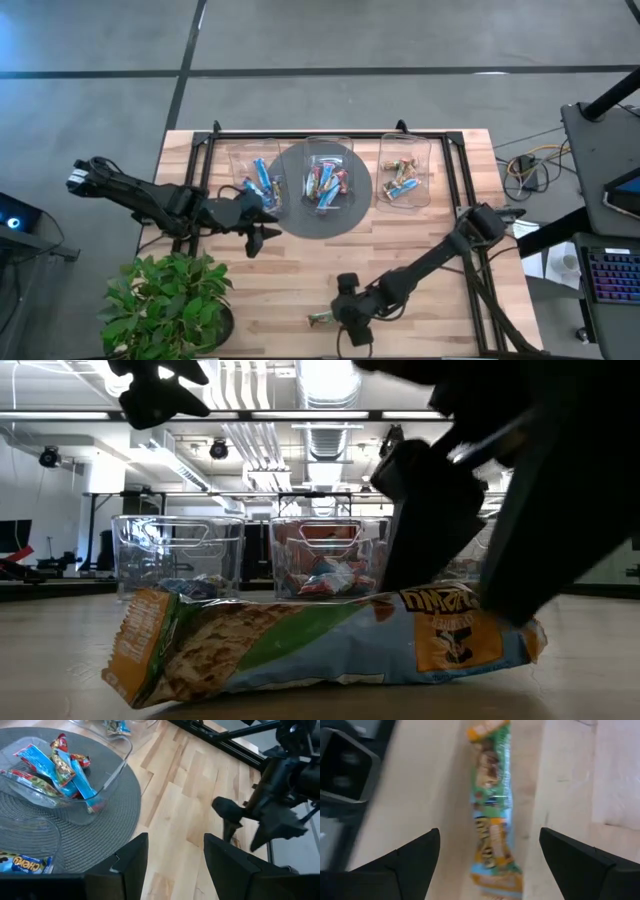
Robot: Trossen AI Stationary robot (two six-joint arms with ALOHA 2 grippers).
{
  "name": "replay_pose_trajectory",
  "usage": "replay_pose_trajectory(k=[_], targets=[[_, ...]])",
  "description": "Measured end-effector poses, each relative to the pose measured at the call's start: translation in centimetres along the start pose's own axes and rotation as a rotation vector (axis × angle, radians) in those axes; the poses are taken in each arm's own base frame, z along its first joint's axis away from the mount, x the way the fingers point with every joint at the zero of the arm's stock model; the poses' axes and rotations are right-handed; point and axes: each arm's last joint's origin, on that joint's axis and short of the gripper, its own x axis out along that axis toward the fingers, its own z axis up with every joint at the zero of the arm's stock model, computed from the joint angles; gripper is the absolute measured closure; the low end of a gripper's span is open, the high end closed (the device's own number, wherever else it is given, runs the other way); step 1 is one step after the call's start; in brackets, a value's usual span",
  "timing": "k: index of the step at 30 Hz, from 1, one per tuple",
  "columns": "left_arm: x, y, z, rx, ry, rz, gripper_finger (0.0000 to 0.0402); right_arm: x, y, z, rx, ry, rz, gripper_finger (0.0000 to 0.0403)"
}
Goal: Pick and place Granola Bars by type
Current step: Put the yellow granola bar into the right transparent bin
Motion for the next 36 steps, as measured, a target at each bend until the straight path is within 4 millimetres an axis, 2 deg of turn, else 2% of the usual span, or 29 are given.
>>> replay_pose_trajectory(k=[6, 11, 16, 25, 30, 33, 36], targets=[[0.0, 0.1, -0.2, 0.010, 0.025, -0.006, 0.0227, 1.8, 0.0, -0.3, 0.019, 0.012, -0.028, 0.0075], [0.0, 0.2, -0.4, 0.017, 0.045, 0.009, 0.0227, 1.9, 0.0, -0.3, 0.138, 0.015, -0.025, 0.0095], [0.0, 0.3, -0.4, 0.021, 0.054, 0.015, 0.0227, 1.9, -0.2, -0.3, 0.221, 0.020, -0.033, 0.0153], [0.0, 0.3, -0.4, 0.036, 0.053, 0.015, 0.0227, 1.0, -1.3, -0.6, 0.267, 0.104, -0.089, 0.0291], [0.0, 0.2, -0.4, 0.036, 0.050, 0.013, 0.0227, -1.1, -2.7, 0.1, 0.286, 0.103, -0.155, 0.0353], [0.0, 0.3, -0.4, 0.037, 0.044, 0.019, 0.0227, -4.0, -3.9, 1.3, 0.302, 0.030, -0.248, 0.0364], [0.0, 0.3, -0.4, 0.037, 0.038, 0.027, 0.0227, -7.8, -5.3, 2.4, 0.359, -0.067, -0.378, 0.0358]])
